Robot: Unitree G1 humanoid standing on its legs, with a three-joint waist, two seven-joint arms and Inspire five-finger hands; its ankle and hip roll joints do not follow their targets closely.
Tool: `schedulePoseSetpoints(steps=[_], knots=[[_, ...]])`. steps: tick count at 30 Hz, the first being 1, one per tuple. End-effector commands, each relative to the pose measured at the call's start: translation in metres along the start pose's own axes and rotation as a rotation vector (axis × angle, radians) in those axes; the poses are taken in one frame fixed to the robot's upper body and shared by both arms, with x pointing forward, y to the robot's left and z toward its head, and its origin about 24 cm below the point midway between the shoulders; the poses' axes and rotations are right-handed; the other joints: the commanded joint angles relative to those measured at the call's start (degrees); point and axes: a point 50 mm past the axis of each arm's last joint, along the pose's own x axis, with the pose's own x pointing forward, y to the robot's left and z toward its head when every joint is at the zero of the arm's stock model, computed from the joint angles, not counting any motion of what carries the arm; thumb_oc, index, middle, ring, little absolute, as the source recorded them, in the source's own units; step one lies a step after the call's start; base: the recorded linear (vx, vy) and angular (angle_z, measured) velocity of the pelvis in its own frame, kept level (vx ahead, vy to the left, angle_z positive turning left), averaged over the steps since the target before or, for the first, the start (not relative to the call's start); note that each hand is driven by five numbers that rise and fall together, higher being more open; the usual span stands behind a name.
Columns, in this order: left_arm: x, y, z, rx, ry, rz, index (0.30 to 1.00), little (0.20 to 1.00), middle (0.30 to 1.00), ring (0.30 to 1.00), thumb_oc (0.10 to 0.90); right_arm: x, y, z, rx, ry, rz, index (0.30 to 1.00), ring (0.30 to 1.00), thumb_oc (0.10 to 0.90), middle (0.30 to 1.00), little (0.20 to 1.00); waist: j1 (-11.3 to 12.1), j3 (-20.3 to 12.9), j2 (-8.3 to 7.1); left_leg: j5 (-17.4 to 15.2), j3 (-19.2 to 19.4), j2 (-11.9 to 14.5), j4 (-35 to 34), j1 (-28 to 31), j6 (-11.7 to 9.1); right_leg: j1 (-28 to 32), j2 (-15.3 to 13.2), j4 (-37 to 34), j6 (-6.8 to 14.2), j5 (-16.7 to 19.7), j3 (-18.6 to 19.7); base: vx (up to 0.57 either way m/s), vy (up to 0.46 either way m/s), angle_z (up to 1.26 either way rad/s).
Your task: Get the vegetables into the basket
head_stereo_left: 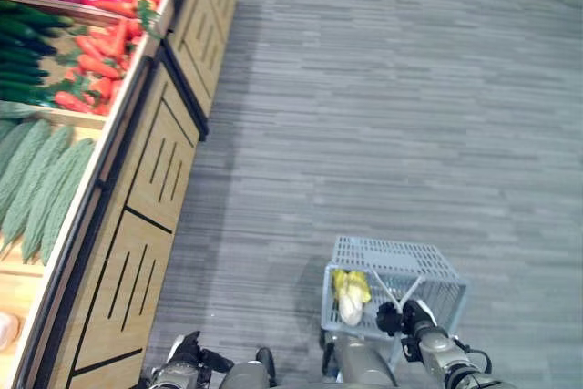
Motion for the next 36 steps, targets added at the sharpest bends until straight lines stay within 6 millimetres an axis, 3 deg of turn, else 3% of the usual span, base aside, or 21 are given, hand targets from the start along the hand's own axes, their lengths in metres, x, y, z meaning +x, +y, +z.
schedulePoseSetpoints(steps=[1, 2, 6, 7, 9, 10, 12, 13, 15, 16, 18, 20, 24, 25, 27, 29, 32, 36], knots=[[0.000, 0.004, -0.001, -0.019, -0.002, 0.019, 1.000, 1.000, 1.000, 1.000, 0.900, -0.010, -0.024, -0.045, -0.138, 0.137, -0.045, 0.300, 0.300, 0.400, 0.300, 0.300, 0.5, 3.3, -0.58, 7.3, -1.4, 0.7, 14.1, -7.2, -2.1, 1.2, 0.8, 2.6, 0.5, -8.4, 1.0, 0.12, -0.286, 0.16], [0.000, 0.004, -0.001, -0.030, 0.002, 0.020, 1.000, 1.000, 1.000, 1.000, 0.900, -0.010, -0.025, -0.045, -0.144, 0.137, -0.046, 0.300, 0.300, 0.400, 0.300, 0.300, 0.5, 3.6, -0.77, 7.7, -2.1, 0.8, 15.6, -8.3, -1.9, 1.8, 1.1, 2.7, 0.0, -9.3, 0.4, 0.14, -0.240, 0.23], [0.000, 0.002, -0.001, -0.028, 0.003, 0.018, 1.000, 1.000, 1.000, 1.000, 0.900, -0.011, -0.029, -0.050, -0.130, 0.159, -0.063, 0.300, 0.300, 0.400, 0.300, 0.300, -0.2, 4.1, -1.39, 5.4, -0.6, 0.7, 8.8, -9.5, -1.2, 3.3, -0.4, 2.9, 0.9, -10.8, -0.8, 0.11, -0.025, 0.10], [0.000, 0.001, -0.001, -0.015, 0.004, 0.014, 1.000, 1.000, 1.000, 1.000, 0.900, -0.013, -0.031, -0.055, -0.121, 0.179, -0.075, 0.300, 0.300, 0.400, 0.300, 0.300, -0.7, 3.3, -1.57, 2.8, 0.6, 0.0, -0.6, -10.0, -0.4, 3.8, -1.5, 2.2, 1.8, -10.6, -1.5, 0.12, 0.133, 0.33], [-0.001, -0.001, -0.002, 0.003, 0.001, 0.015, 1.000, 1.000, 1.000, 1.000, 0.900, -0.014, -0.032, -0.059, -0.119, 0.191, -0.083, 0.300, 0.300, 0.400, 0.300, 0.300, -1.0, 2.5, -1.05, 5.5, 1.2, -1.0, -8.9, -9.6, -0.7, 3.9, -2.0, 1.7, 2.4, -10.4, -1.8, 0.13, 0.183, 0.32], [-0.001, -0.002, -0.001, 0.009, -0.004, 0.014, 1.000, 1.000, 1.000, 1.000, 0.900, -0.014, -0.033, -0.061, -0.123, 0.198, -0.089, 0.300, 0.300, 0.400, 0.300, 0.300, -0.9, 2.1, -0.81, 8.6, 0.7, -1.5, -11.8, -11.1, -0.6, 3.7, -2.1, 1.2, 2.1, -10.0, -2.1, 0.05, 0.119, 0.25], [-0.001, -0.002, 0.000, 0.010, -0.006, 0.012, 1.000, 1.000, 1.000, 1.000, 0.900, -0.014, -0.032, -0.060, -0.131, 0.194, -0.083, 0.300, 0.300, 0.400, 0.300, 0.300, -0.5, 1.9, -0.62, 9.8, -1.1, -2.2, -14.0, -11.5, -0.5, 4.2, -2.0, 0.8, 2.2, -10.1, -1.7, 0.14, 0.221, 0.05], [-0.001, 0.000, -0.003, 0.009, 0.004, 0.017, 1.000, 1.000, 1.000, 1.000, 0.900, -0.014, -0.029, -0.060, -0.149, 0.197, -0.074, 0.300, 0.300, 0.400, 0.300, 0.300, 0.0, 1.6, -0.52, 9.0, -3.0, -2.8, -14.4, -10.7, 0.1, 4.8, -1.9, 1.5, 2.7, -10.8, 0.3, 0.25, 0.382, -0.05], [-0.001, 0.000, -0.005, 0.017, 0.015, 0.016, 1.000, 1.000, 1.000, 1.000, 0.900, -0.014, -0.025, -0.060, -0.148, 0.195, -0.063, 0.300, 0.300, 0.400, 0.300, 0.300, 0.0, 1.6, -0.74, 8.5, -3.1, -3.1, -13.4, -10.6, 0.4, 4.8, -2.2, 1.8, 2.9, -10.9, 1.1, 0.18, 0.339, -0.70], [-0.001, 0.004, -0.008, 0.038, 0.021, 0.026, 1.000, 1.000, 1.000, 1.000, 0.900, -0.014, -0.020, -0.060, -0.137, 0.196, -0.055, 0.300, 0.300, 0.400, 0.300, 0.300, 0.2, 1.7, -1.34, 6.1, -2.6, -4.0, -10.8, -11.1, 1.7, 5.1, -3.6, 2.5, 4.0, -10.7, 3.3, 0.14, 0.374, -0.89], [0.000, 0.006, -0.009, 0.041, 0.021, 0.030, 1.000, 1.000, 1.000, 1.000, 0.900, -0.014, -0.019, -0.060, -0.130, 0.193, -0.053, 0.300, 0.300, 0.400, 0.300, 0.300, 0.3, 1.6, -1.51, 5.5, -1.8, -4.1, -10.1, -11.3, 2.2, 4.9, -4.0, 2.6, 4.4, -10.3, 4.1, 0.14, 0.420, -0.65], [0.001, 0.016, -0.002, 0.042, -0.009, 0.058, 1.000, 1.000, 1.000, 1.000, 0.900, -0.011, -0.015, -0.052, -0.125, 0.172, -0.046, 0.300, 0.300, 0.400, 0.300, 0.300, 0.9, 1.7, -2.07, 2.5, 0.7, -5.2, -8.0, -11.4, 4.6, 3.1, -5.5, 3.8, 6.2, -9.0, 7.5, 0.14, 0.553, -0.54], [0.002, 0.027, 0.012, 0.057, -0.055, 0.087, 1.000, 1.000, 1.000, 1.000, 0.900, -0.010, -0.014, -0.047, -0.088, 0.161, -0.043, 0.300, 0.300, 0.400, 0.300, 0.300, 0.9, 2.9, -2.10, -0.2, 2.3, -6.2, -7.5, -9.3, 6.8, 0.2, -6.3, 11.7, 7.5, -7.7, 7.8, 0.09, 0.375, -0.45], [0.002, 0.031, 0.011, 0.060, -0.050, 0.097, 1.000, 1.000, 1.000, 1.000, 0.900, -0.009, -0.012, -0.043, -0.029, 0.138, -0.047, 0.300, 0.300, 0.400, 0.300, 0.300, 0.5, 3.9, -2.04, -0.4, 3.2, -6.7, -8.9, -6.6, 7.5, -2.8, -6.4, 18.6, 7.6, -5.4, 7.5, 0.09, 0.302, -0.12], [0.002, 0.032, 0.010, 0.062, -0.047, 0.099, 1.000, 1.000, 1.000, 1.000, 0.900, -0.009, -0.012, -0.041, -0.022, 0.131, -0.046, 0.300, 0.300, 0.400, 0.300, 0.300, 0.4, 4.2, -1.98, -0.4, 3.5, -6.9, -9.5, -5.8, 7.6, -3.7, -6.2, 19.3, 7.6, -4.3, 7.5, 0.06, 0.169, -0.18], [0.002, 0.033, 0.008, 0.061, -0.038, 0.105, 1.000, 1.000, 1.000, 1.000, 0.900, -0.008, -0.011, -0.039, -0.031, 0.119, -0.044, 0.300, 0.300, 0.400, 0.300, 0.300, 0.4, 4.6, -1.71, -0.3, 4.1, -6.9, -10.3, -4.8, 7.7, -4.9, -6.1, 17.2, 7.7, -2.3, 7.5, 0.04, 0.083, -0.04], [0.002, 0.032, 0.007, 0.066, -0.037, 0.105, 1.000, 1.000, 1.000, 1.000, 0.900, -0.008, -0.011, -0.037, -0.024, 0.105, -0.050, 0.300, 0.300, 0.400, 0.300, 0.300, 0.3, 5.0, -1.31, -0.3, 4.2, -6.9, -10.4, -4.6, 7.5, -6.7, -5.3, 8.1, 8.8, 0.8, 10.1, 0.06, 0.030, -0.04], [0.002, 0.032, 0.008, 0.066, -0.039, 0.111, 1.000, 1.000, 1.000, 1.000, 0.900, -0.007, -0.009, -0.033, -0.023, 0.092, -0.050, 0.300, 0.300, 0.400, 0.300, 0.300, 0.2, 4.7, -1.67, -0.4, 4.0, -7.4, -11.0, -3.7, 6.9, -7.4, -5.2, 0.0, 9.8, 3.4, 11.4, 0.10, -0.029, 0.12]])
